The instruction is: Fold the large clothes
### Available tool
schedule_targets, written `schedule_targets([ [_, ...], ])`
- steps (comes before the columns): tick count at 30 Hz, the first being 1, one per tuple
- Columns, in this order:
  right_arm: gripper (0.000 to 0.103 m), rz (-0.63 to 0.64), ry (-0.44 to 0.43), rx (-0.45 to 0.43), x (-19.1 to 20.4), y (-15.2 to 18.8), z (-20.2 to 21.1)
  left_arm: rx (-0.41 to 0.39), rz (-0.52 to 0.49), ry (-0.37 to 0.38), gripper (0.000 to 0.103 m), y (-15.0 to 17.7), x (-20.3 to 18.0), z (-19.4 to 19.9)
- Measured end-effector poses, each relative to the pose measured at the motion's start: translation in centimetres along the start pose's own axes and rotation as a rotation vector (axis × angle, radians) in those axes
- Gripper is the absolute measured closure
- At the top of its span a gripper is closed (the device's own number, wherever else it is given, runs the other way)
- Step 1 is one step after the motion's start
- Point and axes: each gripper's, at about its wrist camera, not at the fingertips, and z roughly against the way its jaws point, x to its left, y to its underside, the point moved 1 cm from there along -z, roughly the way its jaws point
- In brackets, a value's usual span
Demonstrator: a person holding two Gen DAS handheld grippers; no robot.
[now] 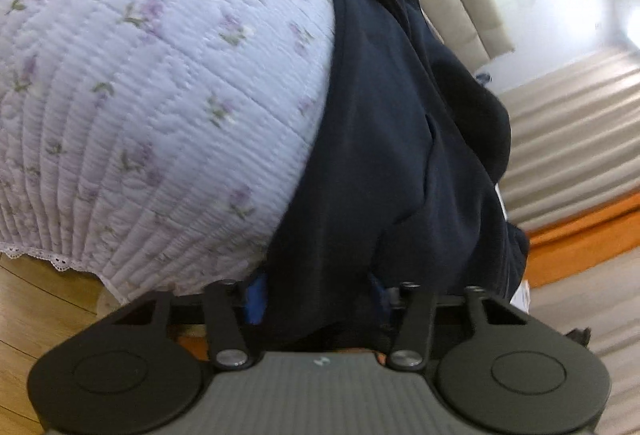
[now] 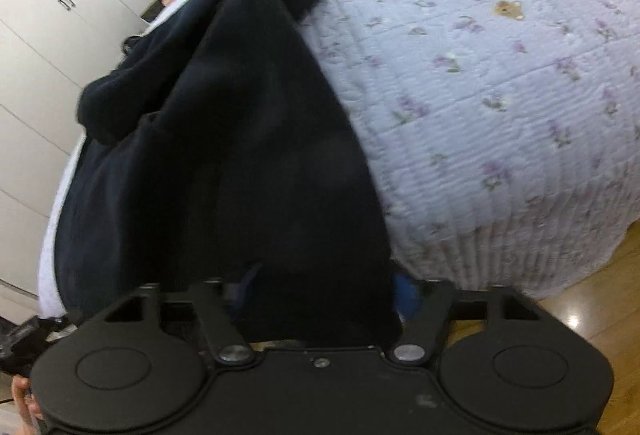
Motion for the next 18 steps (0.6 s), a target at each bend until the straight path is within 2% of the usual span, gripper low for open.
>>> schedule_targets([
  [1,0.051,0.010,-0.001,-0.005,0.3,0.1,0.2,0.011,-0.009,-0.002,0.069,0.0,-0.2,0.1],
  [2,0.065,0.029,0.002,-0.002,0.8,0.3,0.4,0.028,-0.014,-0.003,0.088,0.1,-0.4,0.2],
  [3,0.071,0.057,0.004,0.000,1.3,0.4,0.8,0.042,-0.016,0.010,0.093,0.1,-0.7,0.3],
  [4,0.085,0.087,0.006,-0.003,1.7,0.6,1.2,0.048,-0.013,0.045,0.093,0.1,-0.8,0.6],
  [5,0.088,0.110,-0.002,-0.005,2.2,0.8,1.7,0.047,-0.014,0.075,0.095,0.1,-1.1,1.0],
  [10,0.090,0.138,-0.137,-0.084,4.7,0.5,5.4,-0.038,-0.030,0.203,0.097,-0.2,-3.3,4.4],
  [14,0.090,0.115,-0.238,-0.194,7.0,-2.5,7.6,-0.176,-0.008,0.319,0.098,-2.6,-5.8,6.7],
  [16,0.090,0.101,-0.271,-0.242,7.6,-4.4,7.9,-0.231,-0.014,0.321,0.097,-4.0,-6.6,7.5],
  [18,0.090,0.100,-0.267,-0.260,7.9,-5.8,7.5,-0.245,-0.036,0.299,0.097,-5.1,-7.2,7.2],
])
